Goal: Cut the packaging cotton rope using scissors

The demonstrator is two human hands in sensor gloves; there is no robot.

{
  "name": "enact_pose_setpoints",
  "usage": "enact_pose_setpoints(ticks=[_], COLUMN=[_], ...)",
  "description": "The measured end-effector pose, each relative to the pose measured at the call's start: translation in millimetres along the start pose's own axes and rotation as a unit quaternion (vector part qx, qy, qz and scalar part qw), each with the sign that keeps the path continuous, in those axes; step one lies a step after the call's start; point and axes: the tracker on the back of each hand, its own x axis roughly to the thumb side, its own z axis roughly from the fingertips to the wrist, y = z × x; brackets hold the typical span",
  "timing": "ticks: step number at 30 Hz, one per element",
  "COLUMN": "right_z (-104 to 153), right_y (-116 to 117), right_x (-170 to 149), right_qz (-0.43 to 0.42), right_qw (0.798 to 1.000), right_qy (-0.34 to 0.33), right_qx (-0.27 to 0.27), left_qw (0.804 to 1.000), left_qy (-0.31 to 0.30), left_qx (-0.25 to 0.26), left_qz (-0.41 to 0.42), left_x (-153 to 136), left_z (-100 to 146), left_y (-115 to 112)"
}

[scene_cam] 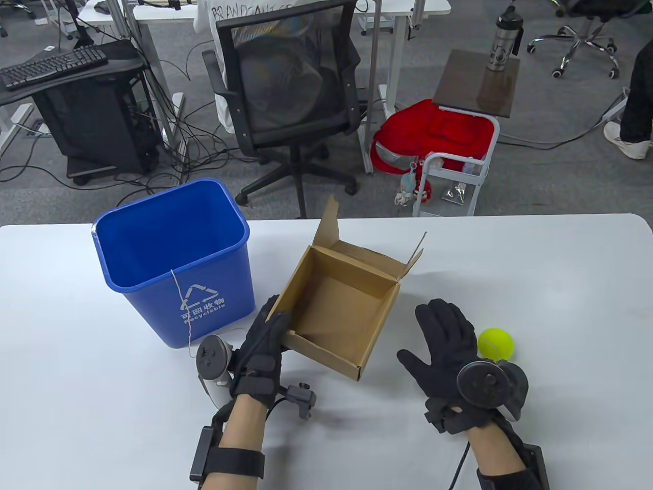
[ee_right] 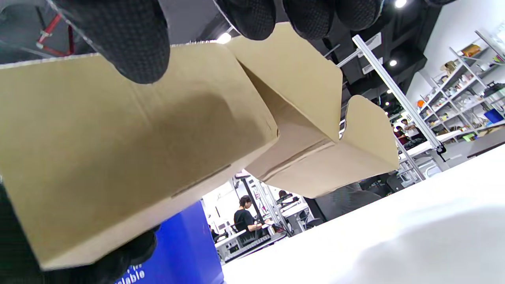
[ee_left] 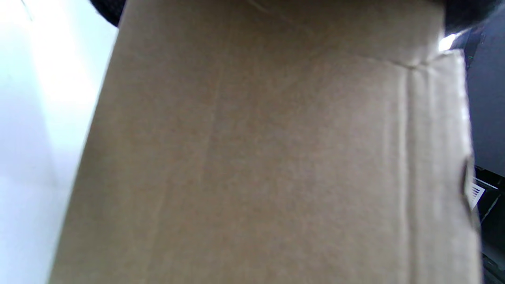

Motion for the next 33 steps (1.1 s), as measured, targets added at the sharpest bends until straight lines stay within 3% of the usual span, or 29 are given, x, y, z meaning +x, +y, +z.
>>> enact_pose_setpoints(ticks=[11,17,22,26,30,33], right_z=[1.0,0.3,-0.2,0.3,0.6,0.4], right_y=[0.5,-1.9,-10.3,-9.1,-5.9,-6.4], right_x=[-1.0,-2.6,-7.5,-11.0,-10.4,-10.9], right_qz=[-0.005,-0.017,-0.035,-0.043,-0.05,-0.054], right_qw=[1.0,1.0,0.999,0.999,0.998,0.998], right_qy=[-0.003,0.0,0.012,0.02,0.02,0.021], right_qx=[-0.001,-0.007,-0.026,-0.021,-0.009,-0.011], left_qw=[1.0,1.0,0.998,0.994,0.989,0.98], left_qy=[0.001,-0.018,-0.058,-0.097,-0.132,-0.155], left_qx=[-0.003,-0.003,0.005,0.037,0.065,0.119], left_qz=[-0.011,-0.016,0.013,0.04,0.031,-0.032], left_x=[-3.6,13.9,52.6,99.4,153.7,191.4], left_z=[0.5,-0.2,1.5,3.3,-2.9,-8.7], left_y=[-5.0,-6.2,-2.3,7.1,38.2,72.1])
